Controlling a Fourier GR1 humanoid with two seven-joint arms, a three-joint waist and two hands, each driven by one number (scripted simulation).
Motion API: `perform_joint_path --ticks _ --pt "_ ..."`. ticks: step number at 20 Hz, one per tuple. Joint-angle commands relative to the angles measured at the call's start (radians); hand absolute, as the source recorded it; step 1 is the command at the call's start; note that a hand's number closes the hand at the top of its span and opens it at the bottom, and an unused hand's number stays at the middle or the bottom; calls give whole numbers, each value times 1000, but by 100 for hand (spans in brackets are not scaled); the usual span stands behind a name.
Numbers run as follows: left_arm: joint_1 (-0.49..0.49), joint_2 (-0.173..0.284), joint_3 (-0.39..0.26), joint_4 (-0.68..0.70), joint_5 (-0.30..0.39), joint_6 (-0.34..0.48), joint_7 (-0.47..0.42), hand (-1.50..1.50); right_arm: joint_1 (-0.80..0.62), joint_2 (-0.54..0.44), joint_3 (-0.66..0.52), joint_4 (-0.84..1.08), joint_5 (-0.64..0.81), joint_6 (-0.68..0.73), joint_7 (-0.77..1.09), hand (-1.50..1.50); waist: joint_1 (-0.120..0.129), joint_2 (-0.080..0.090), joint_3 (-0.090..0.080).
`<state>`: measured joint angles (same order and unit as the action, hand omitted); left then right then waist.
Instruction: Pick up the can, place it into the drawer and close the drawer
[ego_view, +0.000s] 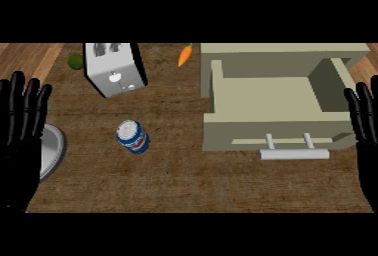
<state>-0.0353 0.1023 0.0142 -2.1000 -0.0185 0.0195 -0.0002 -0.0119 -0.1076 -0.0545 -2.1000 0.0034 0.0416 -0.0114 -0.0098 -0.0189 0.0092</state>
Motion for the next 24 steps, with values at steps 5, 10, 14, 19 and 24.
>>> perform_joint_path --ticks 5,10,14,19,24 --pt "-83 105 -65 98 334 -357 -35 -150 -7 36 45 17 -35 11 24 -150 -7 24 -12" --pt "-72 269 -3 240 410 -461 187 -150 77 63 -22 54 23 -111 208 -150 -6 24 -10" --pt "-114 340 92 328 540 -563 183 -150 207 25 -73 9 -36 -43 161 -150 -4 19 -9" --pt "-127 383 139 306 653 -590 296 -150 240 -10 -184 10 -163 30 136 -150 4 18 -9" --pt "-99 412 206 294 693 -632 333 -150 314 32 -188 -1 -145 64 61 -150 6 18 -9"
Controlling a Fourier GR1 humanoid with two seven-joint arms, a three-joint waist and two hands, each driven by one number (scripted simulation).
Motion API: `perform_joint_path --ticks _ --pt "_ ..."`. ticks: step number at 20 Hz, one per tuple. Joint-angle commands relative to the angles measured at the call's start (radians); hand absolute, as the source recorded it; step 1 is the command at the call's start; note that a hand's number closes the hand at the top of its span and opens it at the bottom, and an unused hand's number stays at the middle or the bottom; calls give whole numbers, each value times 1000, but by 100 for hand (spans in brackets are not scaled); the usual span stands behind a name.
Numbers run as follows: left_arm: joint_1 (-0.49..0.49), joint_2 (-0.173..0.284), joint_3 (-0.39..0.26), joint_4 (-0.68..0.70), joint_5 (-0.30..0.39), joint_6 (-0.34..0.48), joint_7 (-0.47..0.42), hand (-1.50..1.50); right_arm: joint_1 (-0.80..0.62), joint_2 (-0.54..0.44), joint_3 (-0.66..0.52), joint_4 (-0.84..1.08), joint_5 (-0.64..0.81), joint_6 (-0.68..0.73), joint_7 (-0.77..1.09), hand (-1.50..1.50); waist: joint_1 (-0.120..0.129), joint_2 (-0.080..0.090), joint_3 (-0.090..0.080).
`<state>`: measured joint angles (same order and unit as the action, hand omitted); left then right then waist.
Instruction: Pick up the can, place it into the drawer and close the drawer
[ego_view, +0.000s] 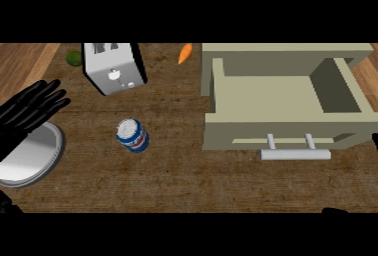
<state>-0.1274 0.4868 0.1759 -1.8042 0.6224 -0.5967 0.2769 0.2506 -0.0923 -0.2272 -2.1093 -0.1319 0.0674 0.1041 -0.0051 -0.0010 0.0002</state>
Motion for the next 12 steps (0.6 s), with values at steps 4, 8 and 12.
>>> perform_joint_path --ticks 4,8,12 --pt "5 -6 40 19 92 -13 82 -150 10 -28 -86 33 -67 66 -11 -150 3 1 0" --pt "20 11 72 54 185 -6 132 -150 111 -48 -158 -28 -156 142 -16 -150 -1 0 0" --pt "-57 26 49 103 293 58 239 -150 -5 -69 -174 50 -151 111 5 -150 2 1 0"
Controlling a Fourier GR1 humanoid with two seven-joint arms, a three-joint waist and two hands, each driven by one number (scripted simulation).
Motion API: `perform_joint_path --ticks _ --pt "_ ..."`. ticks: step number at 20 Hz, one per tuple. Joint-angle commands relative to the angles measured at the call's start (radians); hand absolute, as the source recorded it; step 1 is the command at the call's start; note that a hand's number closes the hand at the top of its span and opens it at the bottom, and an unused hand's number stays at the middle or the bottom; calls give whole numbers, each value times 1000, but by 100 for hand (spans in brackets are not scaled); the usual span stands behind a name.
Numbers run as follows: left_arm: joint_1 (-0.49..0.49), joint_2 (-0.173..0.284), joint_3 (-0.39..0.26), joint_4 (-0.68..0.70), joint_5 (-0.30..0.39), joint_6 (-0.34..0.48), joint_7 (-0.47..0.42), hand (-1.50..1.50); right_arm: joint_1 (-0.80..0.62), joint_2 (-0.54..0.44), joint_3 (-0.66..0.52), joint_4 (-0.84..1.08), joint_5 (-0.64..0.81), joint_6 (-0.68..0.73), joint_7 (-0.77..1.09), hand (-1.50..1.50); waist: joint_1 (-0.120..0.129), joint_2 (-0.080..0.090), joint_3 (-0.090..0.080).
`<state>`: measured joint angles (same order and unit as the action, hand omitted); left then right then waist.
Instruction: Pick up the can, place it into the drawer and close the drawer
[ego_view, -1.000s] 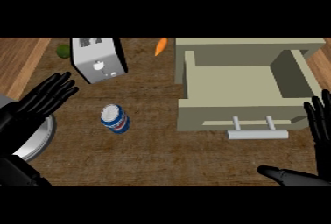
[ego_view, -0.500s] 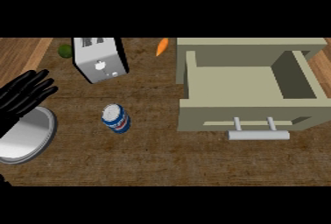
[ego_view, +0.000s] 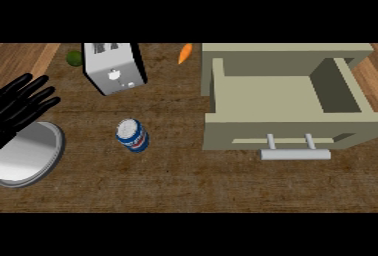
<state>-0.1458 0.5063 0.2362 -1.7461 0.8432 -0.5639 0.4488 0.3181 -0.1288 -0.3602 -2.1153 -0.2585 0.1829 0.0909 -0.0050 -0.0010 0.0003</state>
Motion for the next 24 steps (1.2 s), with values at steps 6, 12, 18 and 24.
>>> perform_joint_path --ticks 6,12,18,24 --pt "-73 -71 -50 116 6 39 59 -150 60 3 -81 -1 -63 97 -29 -150 -5 1 0" --pt "-80 -138 -97 81 -67 88 66 -150 105 56 -122 22 -76 159 -84 -150 -3 0 0" --pt "-56 -198 -129 105 -192 95 13 -150 115 7 -222 35 -163 238 -52 -150 -1 0 0" --pt "-117 -241 -135 324 -326 33 -129 -150 112 3 -262 -9 -201 259 -1 -150 -5 1 0"
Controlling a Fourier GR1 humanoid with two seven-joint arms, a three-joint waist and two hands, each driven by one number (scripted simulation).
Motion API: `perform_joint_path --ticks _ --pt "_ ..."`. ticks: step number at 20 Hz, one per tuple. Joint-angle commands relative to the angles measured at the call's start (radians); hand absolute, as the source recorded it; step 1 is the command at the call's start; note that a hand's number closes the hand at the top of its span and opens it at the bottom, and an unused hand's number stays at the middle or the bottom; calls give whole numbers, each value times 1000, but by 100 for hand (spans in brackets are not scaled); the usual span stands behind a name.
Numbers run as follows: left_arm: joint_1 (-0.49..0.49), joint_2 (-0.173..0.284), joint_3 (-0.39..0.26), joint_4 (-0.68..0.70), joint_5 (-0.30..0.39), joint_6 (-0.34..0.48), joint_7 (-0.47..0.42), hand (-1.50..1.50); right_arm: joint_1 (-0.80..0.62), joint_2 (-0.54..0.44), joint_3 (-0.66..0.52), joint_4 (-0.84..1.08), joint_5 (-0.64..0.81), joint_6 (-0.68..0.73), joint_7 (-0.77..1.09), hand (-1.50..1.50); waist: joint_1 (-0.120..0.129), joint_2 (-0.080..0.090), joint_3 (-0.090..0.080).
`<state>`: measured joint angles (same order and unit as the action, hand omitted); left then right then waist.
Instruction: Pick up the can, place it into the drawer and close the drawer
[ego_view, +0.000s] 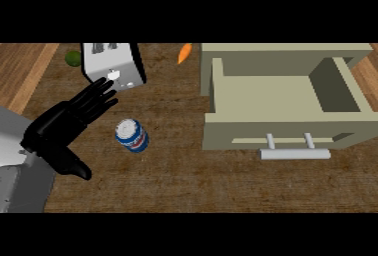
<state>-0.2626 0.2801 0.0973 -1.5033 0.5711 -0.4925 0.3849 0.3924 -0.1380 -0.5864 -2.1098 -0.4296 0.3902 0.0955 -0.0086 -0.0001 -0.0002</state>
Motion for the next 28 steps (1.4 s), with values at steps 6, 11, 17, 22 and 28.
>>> perform_joint_path --ticks 6,11,17,22,28 --pt "-51 -47 -16 239 -215 -39 -202 -150 -13 -20 -70 -39 -64 16 87 -150 -3 2 0" --pt "-17 -37 16 290 -251 -54 -292 -150 49 71 -64 -70 -24 83 45 -150 0 0 0" --pt "-53 -67 13 500 -391 -12 -502 -150 11 77 -71 -98 -26 58 84 -150 -1 1 0" --pt "-127 -20 35 727 -456 -53 -649 -150 28 131 -52 -161 3 71 96 -150 -6 3 -1" --pt "-218 5 43 930 -515 -72 -761 -150 3 54 -135 -104 -93 105 133 -150 -7 2 -1"
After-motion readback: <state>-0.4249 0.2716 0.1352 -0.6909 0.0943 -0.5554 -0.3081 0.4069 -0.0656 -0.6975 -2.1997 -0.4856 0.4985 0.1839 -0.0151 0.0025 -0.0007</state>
